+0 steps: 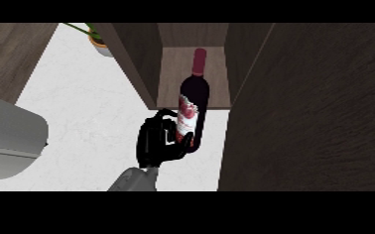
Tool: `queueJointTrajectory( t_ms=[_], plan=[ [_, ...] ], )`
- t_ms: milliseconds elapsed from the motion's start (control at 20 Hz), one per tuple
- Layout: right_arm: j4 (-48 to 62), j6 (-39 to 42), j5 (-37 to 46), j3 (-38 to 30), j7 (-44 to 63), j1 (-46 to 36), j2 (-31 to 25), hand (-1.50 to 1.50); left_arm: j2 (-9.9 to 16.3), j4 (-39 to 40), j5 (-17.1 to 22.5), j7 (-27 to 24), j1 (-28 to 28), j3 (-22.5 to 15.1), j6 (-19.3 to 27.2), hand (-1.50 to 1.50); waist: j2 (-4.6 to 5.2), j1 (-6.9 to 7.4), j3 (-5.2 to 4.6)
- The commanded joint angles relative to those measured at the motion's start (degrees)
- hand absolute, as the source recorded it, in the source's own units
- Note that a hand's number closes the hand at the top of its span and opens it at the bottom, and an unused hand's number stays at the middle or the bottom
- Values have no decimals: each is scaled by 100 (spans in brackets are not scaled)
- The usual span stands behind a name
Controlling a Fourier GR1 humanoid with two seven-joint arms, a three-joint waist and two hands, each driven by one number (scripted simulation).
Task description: Pick up the wine, place it into the cabinet and close the cabinet
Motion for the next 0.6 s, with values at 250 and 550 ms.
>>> queueJointTrajectory(
  t_ms=[250,550],
  plan=[
    [-183,152,-490,-292,39,65,-138,-150,-1,801,424,-142,-1166,102,153,150,1,-15,1],
    [-107,336,-793,-539,-61,157,-245,-150,-1,1160,836,-523,-1527,-90,284,150,2,-23,1]
  ],
)
